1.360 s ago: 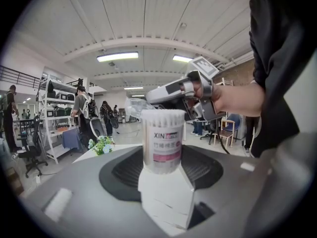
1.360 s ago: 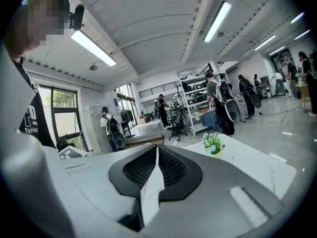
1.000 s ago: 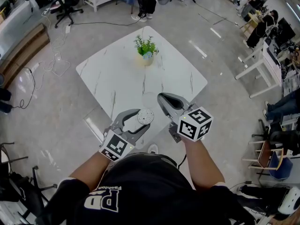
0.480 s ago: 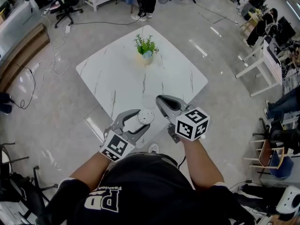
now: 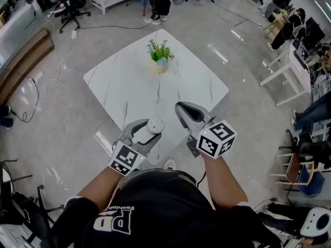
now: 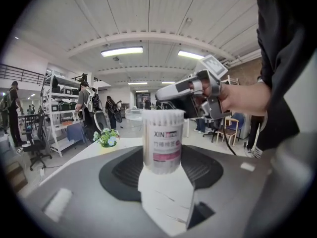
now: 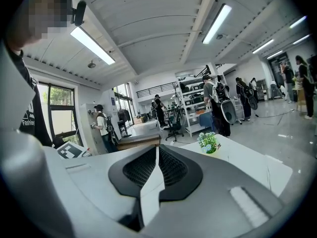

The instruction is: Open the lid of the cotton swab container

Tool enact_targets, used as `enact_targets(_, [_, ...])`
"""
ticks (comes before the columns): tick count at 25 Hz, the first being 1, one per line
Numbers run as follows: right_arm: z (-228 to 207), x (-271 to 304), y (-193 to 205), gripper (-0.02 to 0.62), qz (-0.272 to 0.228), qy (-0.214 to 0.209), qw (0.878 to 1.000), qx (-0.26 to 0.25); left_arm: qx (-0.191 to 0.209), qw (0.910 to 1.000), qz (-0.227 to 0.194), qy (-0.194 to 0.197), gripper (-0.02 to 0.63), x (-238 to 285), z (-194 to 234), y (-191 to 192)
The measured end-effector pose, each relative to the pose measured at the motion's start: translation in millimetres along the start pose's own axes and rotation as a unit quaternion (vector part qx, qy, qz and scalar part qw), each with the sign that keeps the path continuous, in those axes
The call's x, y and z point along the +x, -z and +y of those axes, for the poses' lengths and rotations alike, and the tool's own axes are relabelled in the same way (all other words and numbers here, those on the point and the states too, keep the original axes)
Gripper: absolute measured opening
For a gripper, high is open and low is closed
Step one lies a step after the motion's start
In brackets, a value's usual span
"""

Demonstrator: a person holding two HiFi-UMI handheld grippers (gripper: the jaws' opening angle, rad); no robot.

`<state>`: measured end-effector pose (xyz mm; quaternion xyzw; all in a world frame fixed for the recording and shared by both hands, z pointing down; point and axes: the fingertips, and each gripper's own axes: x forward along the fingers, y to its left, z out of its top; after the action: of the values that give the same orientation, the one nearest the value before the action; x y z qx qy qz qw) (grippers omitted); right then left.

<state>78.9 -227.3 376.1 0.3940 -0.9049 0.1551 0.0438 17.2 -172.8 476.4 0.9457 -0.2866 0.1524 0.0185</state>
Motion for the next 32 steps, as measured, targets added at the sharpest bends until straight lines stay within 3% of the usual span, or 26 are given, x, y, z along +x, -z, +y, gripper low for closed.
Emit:
enact_targets(8, [3, -15, -6, 0.017, -0.033, 0.018, 0.999, -0.018, -0.004, 0.9990, -0.021, -0.039, 0.290, -15, 39, -20])
enact_targets(22, [-20, -35, 44, 0.014, 0.002, 0.052, 0.999, -0.011, -0.001, 0.9984, -0.014, -0.055, 0.290, -32, 54, -14])
enact_targets(32, [-39, -50, 61, 0.000, 0.026, 0.083, 0.995, -0.041, 0.014, 0.9979, -0.011, -0.062, 0.290, -37, 59, -11])
